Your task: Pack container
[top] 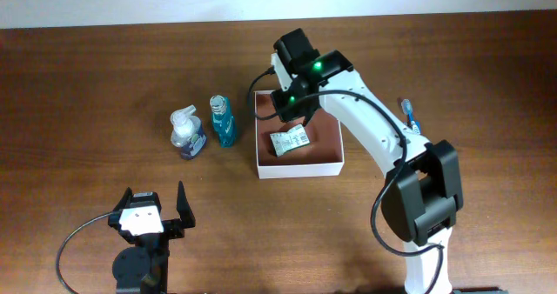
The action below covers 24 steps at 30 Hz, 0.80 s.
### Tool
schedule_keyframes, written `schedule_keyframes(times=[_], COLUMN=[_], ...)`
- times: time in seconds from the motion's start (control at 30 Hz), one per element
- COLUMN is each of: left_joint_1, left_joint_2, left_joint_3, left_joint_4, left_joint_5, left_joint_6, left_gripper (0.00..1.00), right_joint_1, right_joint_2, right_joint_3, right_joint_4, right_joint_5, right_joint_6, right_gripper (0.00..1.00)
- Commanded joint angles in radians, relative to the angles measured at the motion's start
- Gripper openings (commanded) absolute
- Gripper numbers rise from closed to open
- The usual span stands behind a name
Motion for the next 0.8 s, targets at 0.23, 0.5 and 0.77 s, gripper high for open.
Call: schedule_keyframes(times=[0.23, 0.5, 0.77], left_joint_1=[0.005, 0.005, 0.005], left_joint_2=[-0.005, -0.005, -0.005], left_joint_3=[-0.009, -0.009, -0.009], left_joint_4=[0.006, 0.006, 0.006], left_joint_5=[0.018, 0.018, 0.018], left_joint_6=[0.015, 0.015, 0.015], left_gripper=[0.99, 0.99, 0.99], right_joint_1=[0.045, 0.045, 0.043], right_joint_2=[0.079, 0.135, 0.174], right_joint_3=[0.002, -0.002, -0.042], right_joint_4=[0.040, 0.040, 0.047], right_joint_5=[0.078, 0.074, 0.074], right_joint_6=[0.081, 0.084, 0.084], right_gripper=[0.04, 0.04, 0.04])
